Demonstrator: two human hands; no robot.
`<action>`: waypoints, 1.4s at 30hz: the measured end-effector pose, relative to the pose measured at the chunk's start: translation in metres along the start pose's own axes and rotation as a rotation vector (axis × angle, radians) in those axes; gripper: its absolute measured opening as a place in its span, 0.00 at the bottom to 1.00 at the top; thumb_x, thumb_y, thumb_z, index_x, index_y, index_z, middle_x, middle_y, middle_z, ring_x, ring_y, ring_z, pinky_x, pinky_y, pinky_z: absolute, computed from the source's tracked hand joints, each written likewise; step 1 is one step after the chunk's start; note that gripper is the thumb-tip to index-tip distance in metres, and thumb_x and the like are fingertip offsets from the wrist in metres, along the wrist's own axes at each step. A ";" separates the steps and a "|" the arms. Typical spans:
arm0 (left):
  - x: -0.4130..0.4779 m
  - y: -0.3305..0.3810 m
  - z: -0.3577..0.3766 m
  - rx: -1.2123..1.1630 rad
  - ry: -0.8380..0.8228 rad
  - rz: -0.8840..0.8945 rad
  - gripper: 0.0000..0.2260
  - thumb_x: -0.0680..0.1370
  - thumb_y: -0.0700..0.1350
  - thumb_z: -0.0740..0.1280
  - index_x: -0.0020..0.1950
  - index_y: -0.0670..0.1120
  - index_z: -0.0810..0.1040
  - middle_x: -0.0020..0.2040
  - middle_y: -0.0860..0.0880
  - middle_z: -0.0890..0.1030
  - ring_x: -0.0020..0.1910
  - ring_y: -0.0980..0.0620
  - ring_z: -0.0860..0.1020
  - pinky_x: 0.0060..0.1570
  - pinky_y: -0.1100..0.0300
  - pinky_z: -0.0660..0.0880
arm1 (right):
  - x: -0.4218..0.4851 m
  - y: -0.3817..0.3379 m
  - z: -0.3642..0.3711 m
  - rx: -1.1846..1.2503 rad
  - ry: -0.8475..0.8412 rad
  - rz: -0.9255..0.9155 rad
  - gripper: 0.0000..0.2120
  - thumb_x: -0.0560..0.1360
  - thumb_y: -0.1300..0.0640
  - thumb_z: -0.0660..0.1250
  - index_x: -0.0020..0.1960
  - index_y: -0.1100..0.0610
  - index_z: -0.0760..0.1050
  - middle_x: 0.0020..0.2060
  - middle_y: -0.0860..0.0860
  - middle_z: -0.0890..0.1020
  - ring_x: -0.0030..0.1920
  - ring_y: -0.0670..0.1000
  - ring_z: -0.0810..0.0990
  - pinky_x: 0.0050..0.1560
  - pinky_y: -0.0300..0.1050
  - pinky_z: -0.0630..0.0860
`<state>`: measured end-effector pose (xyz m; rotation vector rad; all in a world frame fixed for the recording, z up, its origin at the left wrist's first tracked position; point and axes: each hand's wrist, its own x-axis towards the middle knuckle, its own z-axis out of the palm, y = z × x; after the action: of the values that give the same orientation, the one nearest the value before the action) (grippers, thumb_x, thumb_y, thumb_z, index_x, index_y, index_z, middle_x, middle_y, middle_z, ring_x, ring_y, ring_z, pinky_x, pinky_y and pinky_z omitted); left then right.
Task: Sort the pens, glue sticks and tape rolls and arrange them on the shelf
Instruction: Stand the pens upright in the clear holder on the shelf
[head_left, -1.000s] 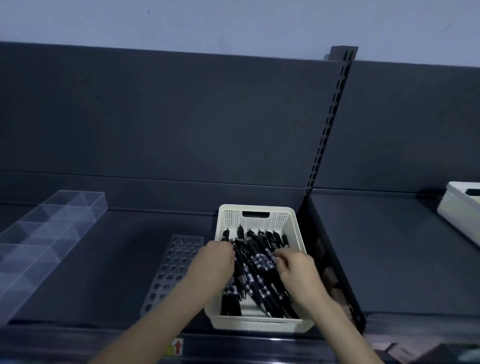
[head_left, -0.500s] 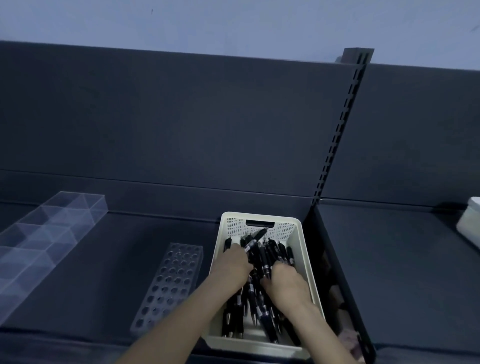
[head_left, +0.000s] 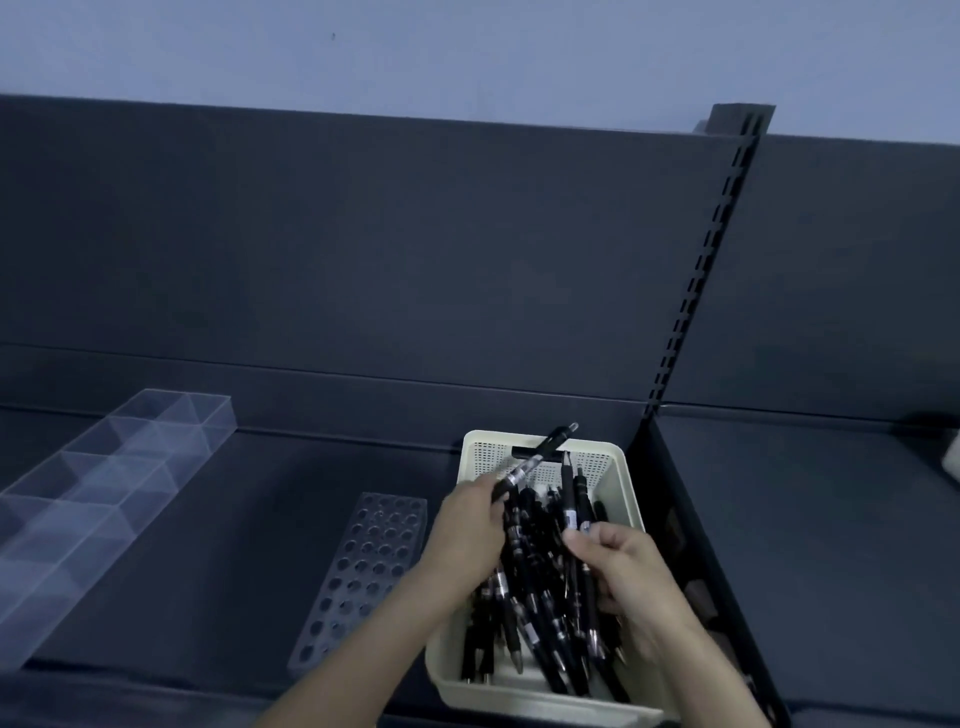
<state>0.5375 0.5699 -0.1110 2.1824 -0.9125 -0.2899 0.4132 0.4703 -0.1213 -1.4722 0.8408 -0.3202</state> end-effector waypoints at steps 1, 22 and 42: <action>0.000 -0.004 -0.007 -0.064 0.011 0.005 0.08 0.80 0.40 0.57 0.55 0.44 0.74 0.46 0.47 0.74 0.41 0.51 0.73 0.37 0.64 0.68 | -0.005 -0.004 0.001 0.040 -0.025 0.004 0.16 0.73 0.57 0.68 0.30 0.55 0.65 0.23 0.46 0.76 0.25 0.44 0.70 0.27 0.36 0.66; 0.007 -0.004 -0.077 -0.436 -0.017 0.206 0.07 0.81 0.45 0.57 0.46 0.49 0.72 0.41 0.52 0.69 0.36 0.55 0.70 0.39 0.63 0.69 | -0.021 -0.022 0.041 0.107 0.133 -0.095 0.12 0.70 0.56 0.71 0.33 0.57 0.70 0.28 0.58 0.71 0.23 0.49 0.67 0.22 0.35 0.64; 0.011 0.010 0.028 0.227 -0.398 -0.079 0.18 0.79 0.55 0.59 0.60 0.44 0.71 0.69 0.42 0.66 0.66 0.45 0.67 0.61 0.57 0.67 | -0.012 0.010 0.001 -0.678 0.351 -0.043 0.11 0.74 0.55 0.65 0.35 0.58 0.71 0.29 0.49 0.73 0.32 0.49 0.73 0.24 0.29 0.62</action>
<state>0.5277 0.5418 -0.1225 2.4204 -1.1201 -0.7089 0.4028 0.4797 -0.1273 -2.1004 1.2810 -0.3487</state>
